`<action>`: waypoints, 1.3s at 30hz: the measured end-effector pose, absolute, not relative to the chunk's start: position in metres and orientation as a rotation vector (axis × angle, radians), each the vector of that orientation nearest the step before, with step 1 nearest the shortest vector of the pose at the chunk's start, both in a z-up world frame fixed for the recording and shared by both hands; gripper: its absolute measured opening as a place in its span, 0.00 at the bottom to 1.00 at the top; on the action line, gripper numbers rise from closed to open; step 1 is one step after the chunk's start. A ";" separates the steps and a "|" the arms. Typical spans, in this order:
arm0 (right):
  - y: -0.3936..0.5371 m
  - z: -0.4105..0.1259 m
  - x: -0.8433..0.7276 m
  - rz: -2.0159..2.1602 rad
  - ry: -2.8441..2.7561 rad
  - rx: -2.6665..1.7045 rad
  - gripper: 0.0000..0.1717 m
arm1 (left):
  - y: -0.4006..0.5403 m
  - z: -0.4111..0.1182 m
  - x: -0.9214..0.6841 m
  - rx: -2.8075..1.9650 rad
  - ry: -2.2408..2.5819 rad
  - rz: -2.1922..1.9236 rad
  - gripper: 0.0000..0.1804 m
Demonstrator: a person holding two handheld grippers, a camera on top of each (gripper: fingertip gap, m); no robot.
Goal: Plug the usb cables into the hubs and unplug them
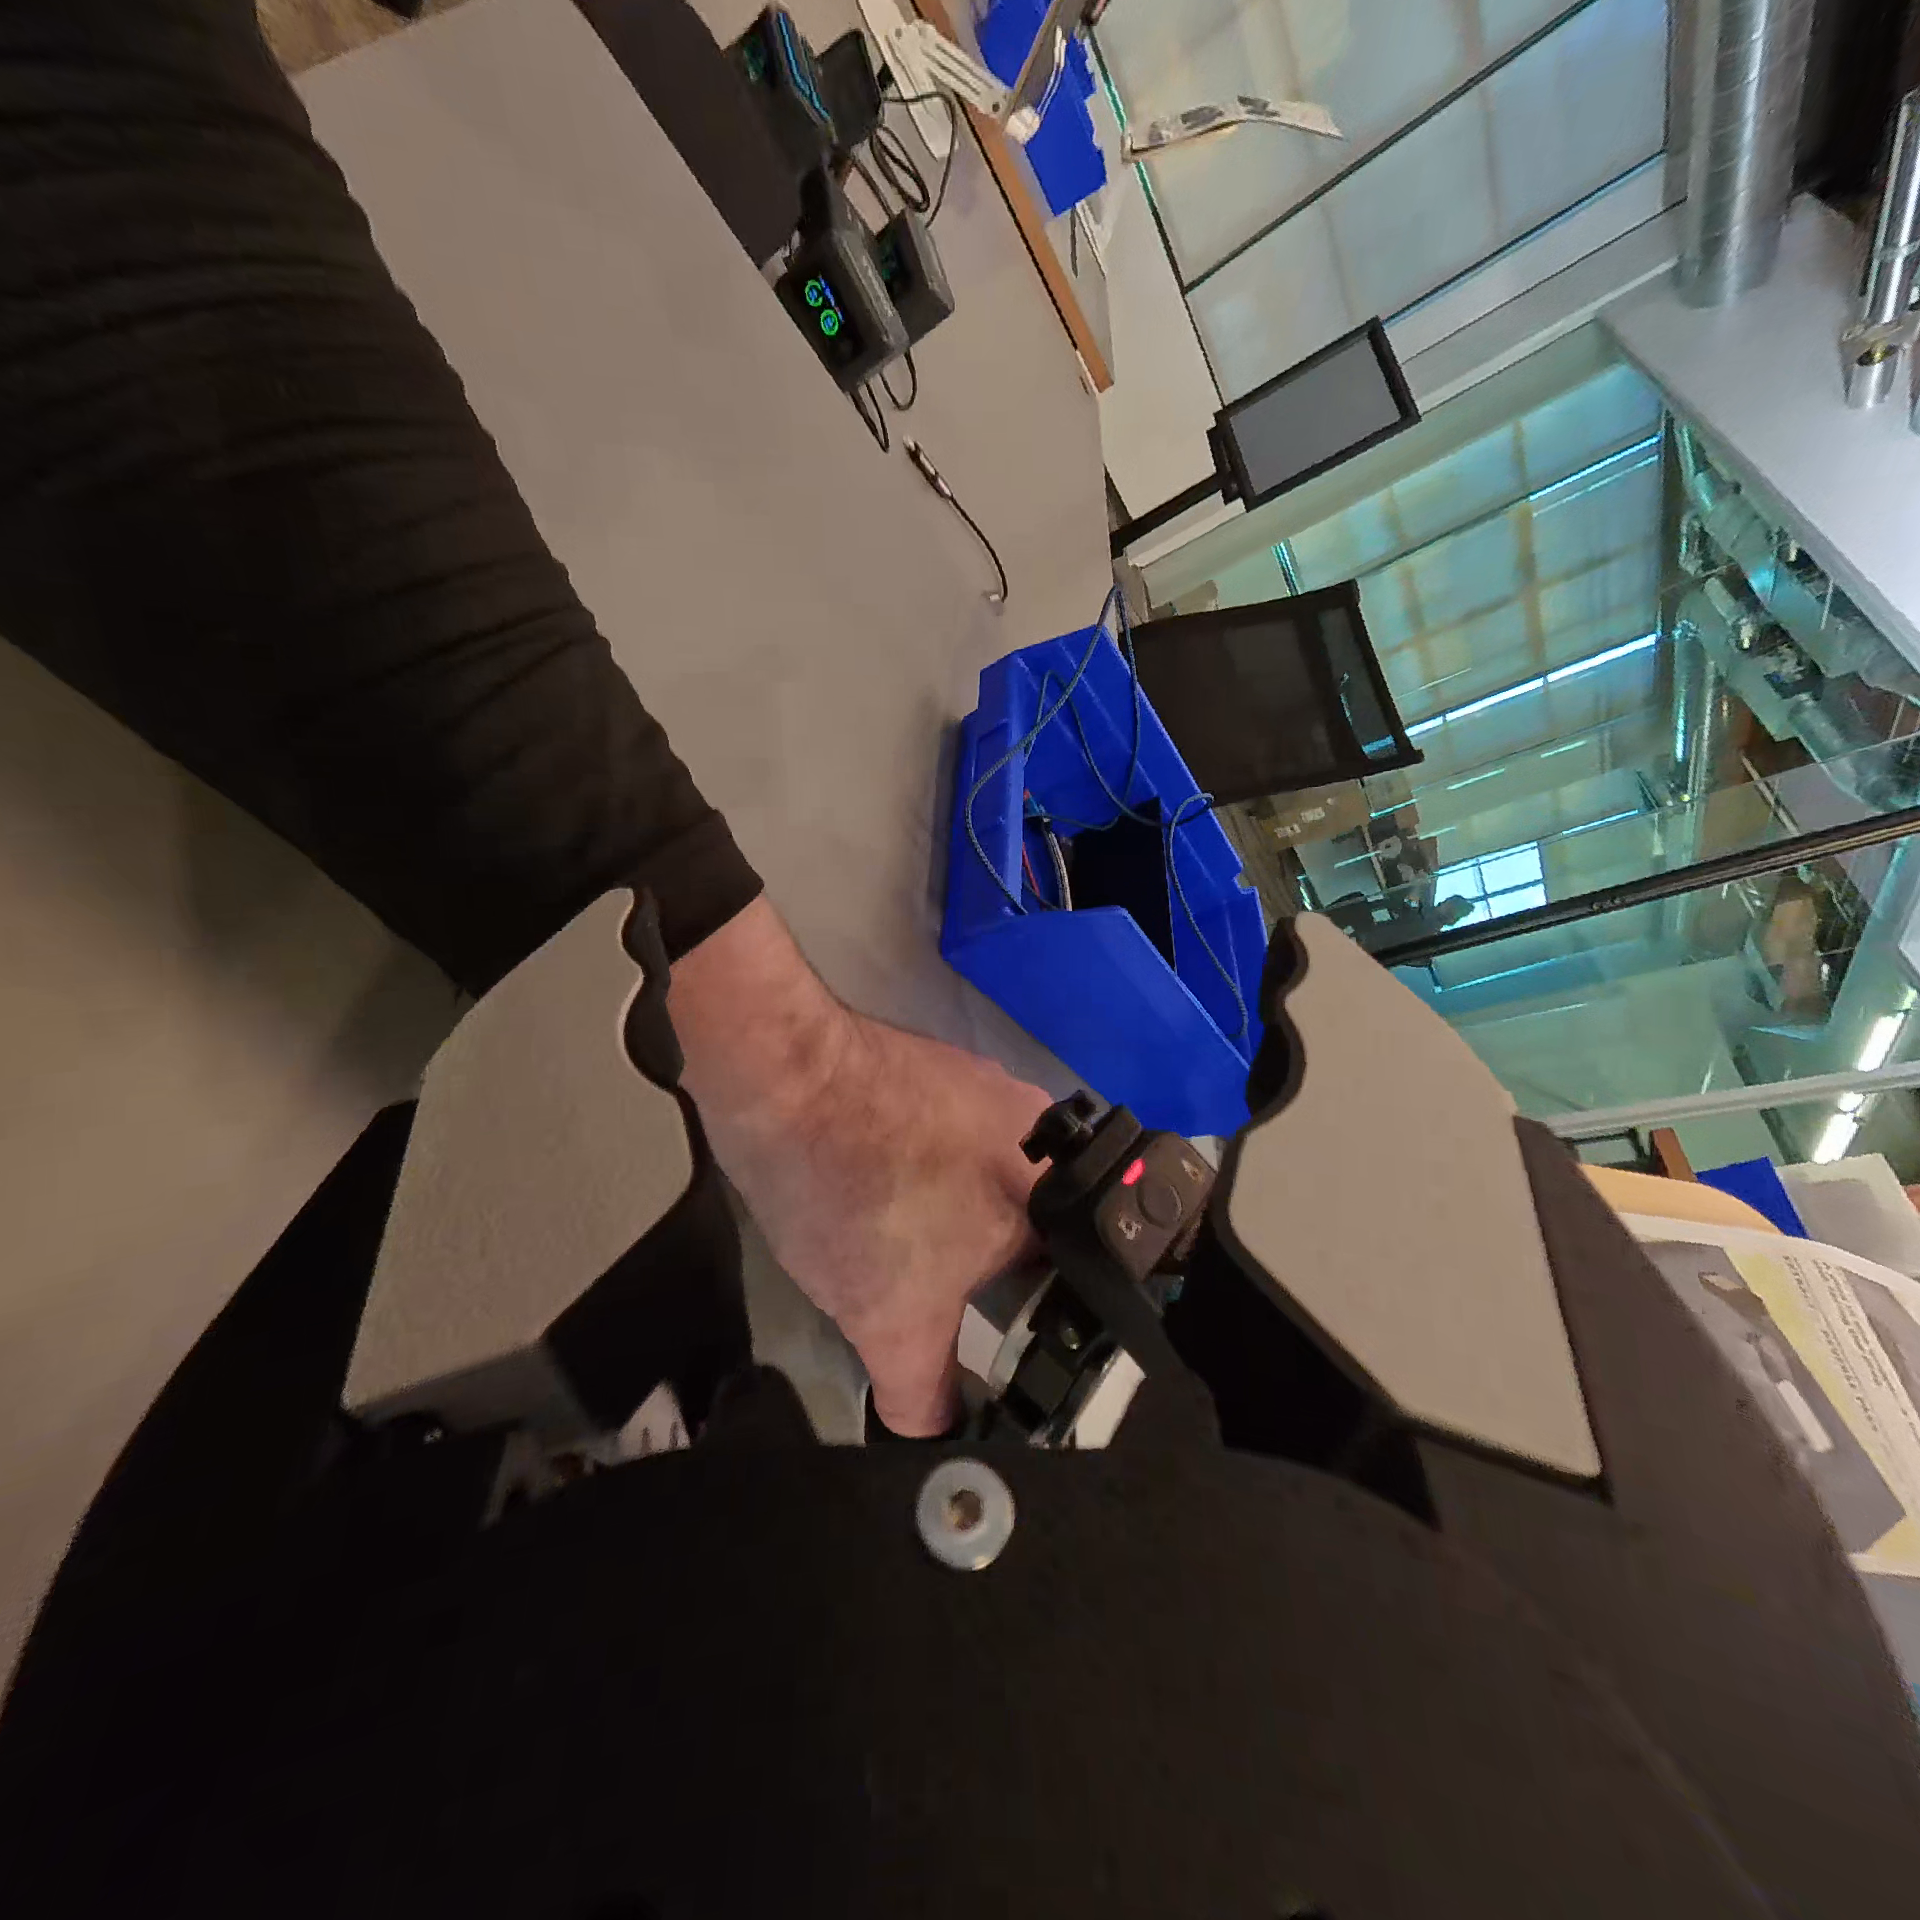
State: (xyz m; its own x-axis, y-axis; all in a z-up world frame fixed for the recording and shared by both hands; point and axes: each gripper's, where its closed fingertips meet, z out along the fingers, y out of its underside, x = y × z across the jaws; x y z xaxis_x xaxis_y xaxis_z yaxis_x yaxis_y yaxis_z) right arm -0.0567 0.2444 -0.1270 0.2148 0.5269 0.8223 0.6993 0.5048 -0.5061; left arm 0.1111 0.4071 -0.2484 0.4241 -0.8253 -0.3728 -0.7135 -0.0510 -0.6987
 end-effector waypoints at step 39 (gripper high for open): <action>0.337 -0.207 0.223 -0.493 -0.729 -1.924 0.47 | 0.310 -0.019 0.083 -0.995 1.012 -0.964 0.47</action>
State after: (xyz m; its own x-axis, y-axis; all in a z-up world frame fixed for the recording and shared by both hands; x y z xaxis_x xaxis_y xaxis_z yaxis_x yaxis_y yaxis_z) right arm 0.2234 0.3369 -0.2070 0.7373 0.2762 0.6165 0.6750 -0.3381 -0.6558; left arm 0.0831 0.3099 -0.0194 0.2401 -0.9476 -0.2106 0.1642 0.2535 -0.9533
